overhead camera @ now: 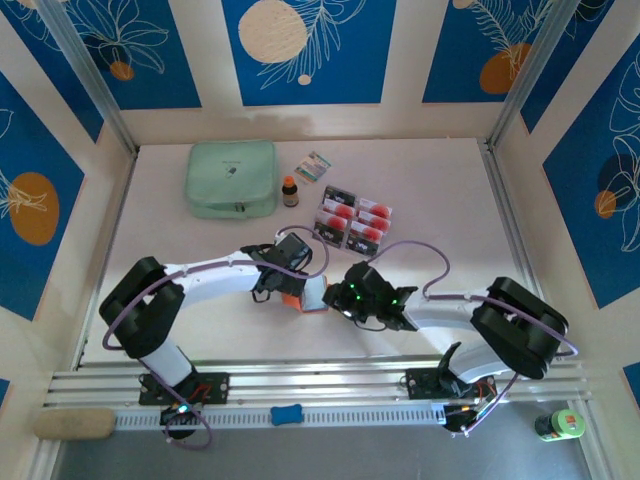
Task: Put the credit cards into the card holder
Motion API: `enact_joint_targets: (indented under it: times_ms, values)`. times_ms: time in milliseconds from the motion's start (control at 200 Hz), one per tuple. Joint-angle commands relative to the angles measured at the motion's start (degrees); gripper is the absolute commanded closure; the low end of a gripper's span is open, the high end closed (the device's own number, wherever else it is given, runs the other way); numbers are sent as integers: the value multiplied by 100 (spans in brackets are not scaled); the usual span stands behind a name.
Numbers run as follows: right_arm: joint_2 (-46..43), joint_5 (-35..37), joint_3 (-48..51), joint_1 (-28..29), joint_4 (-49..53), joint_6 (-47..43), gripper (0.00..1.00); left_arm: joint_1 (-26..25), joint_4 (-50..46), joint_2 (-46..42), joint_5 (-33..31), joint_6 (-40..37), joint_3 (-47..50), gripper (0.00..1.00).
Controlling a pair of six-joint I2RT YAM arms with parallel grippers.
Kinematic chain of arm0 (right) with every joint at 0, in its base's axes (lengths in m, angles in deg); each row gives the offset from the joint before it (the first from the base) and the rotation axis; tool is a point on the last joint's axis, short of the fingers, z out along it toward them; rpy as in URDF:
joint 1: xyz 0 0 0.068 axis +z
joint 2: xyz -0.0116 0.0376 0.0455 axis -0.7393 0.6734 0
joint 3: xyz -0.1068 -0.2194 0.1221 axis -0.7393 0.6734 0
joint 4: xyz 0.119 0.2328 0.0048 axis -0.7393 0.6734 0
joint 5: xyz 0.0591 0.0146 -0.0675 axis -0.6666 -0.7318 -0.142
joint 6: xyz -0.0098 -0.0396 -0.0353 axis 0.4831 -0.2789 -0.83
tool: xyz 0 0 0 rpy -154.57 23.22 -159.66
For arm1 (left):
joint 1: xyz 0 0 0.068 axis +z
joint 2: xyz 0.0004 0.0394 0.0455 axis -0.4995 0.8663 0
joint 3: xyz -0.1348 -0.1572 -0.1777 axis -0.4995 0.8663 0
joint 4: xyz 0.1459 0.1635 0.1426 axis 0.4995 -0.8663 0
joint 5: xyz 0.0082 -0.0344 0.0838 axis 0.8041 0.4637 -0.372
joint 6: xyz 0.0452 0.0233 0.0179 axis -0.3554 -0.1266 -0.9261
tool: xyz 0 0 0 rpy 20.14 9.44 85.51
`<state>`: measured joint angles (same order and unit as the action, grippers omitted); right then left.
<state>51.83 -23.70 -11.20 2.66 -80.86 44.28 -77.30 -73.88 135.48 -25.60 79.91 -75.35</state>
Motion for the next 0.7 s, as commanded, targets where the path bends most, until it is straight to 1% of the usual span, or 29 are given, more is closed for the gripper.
enact_joint_targets:
  times_ms: [0, 145, 210, 265, 435, 695]
  values:
    - [-304, 240, -271, -91, 800, -518, 63, -14, -104, -62, -170, -148, -58, 0]
    - [-346, 236, -634, -258, 1412, -1064, 62, -13, -85, -111, -173, -179, -58, 0]
    - [-276, 194, -807, -327, 1602, -1298, 59, -13, -77, -124, -172, -188, -58, 0]
    - [-190, 163, -957, -378, 1709, -1459, 58, -16, -68, -126, -179, -192, -67, 0]
    - [250, 114, -1388, -451, 1947, -1900, 57, -15, -65, -132, -171, -183, -84, 0]
    - [948, 146, -1962, -507, 2366, -2193, 58, -13, -77, -159, -170, -183, -111, 0]
